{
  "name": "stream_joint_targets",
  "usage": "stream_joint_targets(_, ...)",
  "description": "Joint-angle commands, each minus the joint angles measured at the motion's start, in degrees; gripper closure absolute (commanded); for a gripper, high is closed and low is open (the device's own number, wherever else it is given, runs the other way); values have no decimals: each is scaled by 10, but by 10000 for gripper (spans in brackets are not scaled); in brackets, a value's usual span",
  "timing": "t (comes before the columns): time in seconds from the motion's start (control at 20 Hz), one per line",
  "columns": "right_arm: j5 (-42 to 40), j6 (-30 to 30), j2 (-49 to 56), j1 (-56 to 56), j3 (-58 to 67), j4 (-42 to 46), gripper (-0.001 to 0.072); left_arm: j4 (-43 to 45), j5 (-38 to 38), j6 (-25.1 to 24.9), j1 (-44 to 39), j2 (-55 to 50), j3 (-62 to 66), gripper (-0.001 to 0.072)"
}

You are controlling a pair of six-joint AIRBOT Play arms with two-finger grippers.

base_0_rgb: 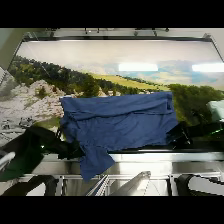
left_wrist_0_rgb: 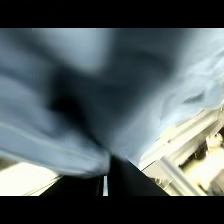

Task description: Fold the shirts.

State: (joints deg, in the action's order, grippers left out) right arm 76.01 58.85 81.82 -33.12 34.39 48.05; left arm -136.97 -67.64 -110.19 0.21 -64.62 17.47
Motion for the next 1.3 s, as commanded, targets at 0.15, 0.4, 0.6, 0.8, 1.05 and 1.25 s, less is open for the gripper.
stream_joint_targets(0.15,-35,-6,0,0,0,-10,221,-23,36,71,-2,400,-142,689)
stream_joint_targets(0.4,-35,-6,0,0,0,-12,221,29,-29,213,-2,660,-213,686)
stream_joint_targets(0.6,-30,-6,0,0,0,-34,695,29,-39,266,0,727,-213,686)
stream_joint_targets(0.8,-27,-21,0,0,0,-45,691,17,-21,207,0,628,-218,685)
stream_joint_targets(1.05,12,-54,-12,0,-2,-103,692,-32,8,125,0,520,-177,685)
stream_joint_targets(1.25,57,-61,-97,0,-9,-192,692,-24,-7,122,1,425,-35,685)
